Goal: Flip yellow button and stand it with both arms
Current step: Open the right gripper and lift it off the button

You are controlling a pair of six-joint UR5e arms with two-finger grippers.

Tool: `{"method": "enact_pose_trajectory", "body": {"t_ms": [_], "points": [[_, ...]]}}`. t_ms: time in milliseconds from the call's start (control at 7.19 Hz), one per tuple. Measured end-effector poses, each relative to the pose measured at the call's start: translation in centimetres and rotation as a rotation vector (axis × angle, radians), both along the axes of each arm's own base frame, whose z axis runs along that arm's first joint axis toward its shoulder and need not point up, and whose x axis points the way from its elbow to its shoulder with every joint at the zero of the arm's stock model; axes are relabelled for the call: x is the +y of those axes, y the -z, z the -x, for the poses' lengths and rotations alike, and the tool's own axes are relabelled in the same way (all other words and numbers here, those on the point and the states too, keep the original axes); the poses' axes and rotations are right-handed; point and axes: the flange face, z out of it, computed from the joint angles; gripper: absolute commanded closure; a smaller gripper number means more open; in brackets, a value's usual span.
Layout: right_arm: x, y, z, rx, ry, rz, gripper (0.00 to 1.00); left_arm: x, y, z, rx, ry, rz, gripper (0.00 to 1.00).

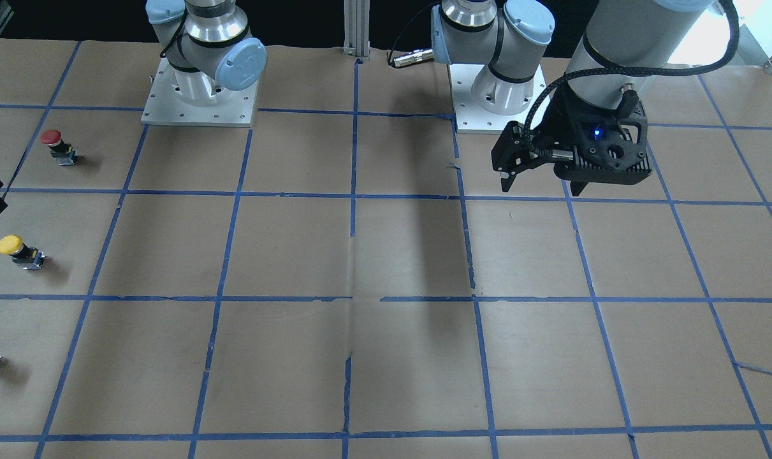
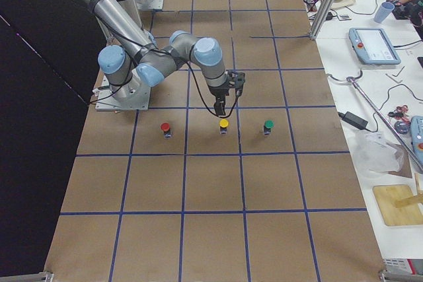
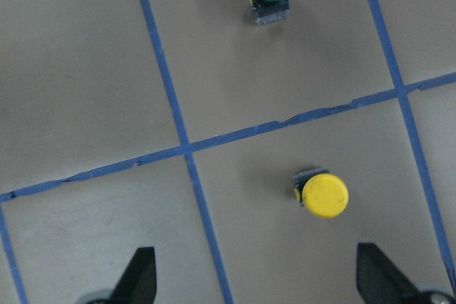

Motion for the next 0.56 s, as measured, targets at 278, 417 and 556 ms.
{"method": "enact_pose_trajectory", "body": {"t_ms": [278, 417, 556], "points": [[-2.5, -5.4, -9.6, 0.000, 0.041, -0.108, 0.00, 0.0, 0.0, 0.0, -0.002, 0.000, -0.001, 0.01], [-2.7, -7.1, -14.8, -0.004, 0.064, -0.147, 0.00, 0.0, -0.1, 0.0, -0.001, -0.001, 0.000, 0.01], [-2.3, -8.1, -20.4, -0.003, 0.058, -0.172, 0.00, 0.0, -0.1, -0.1, 0.000, -0.002, 0.001, 0.01]]}}
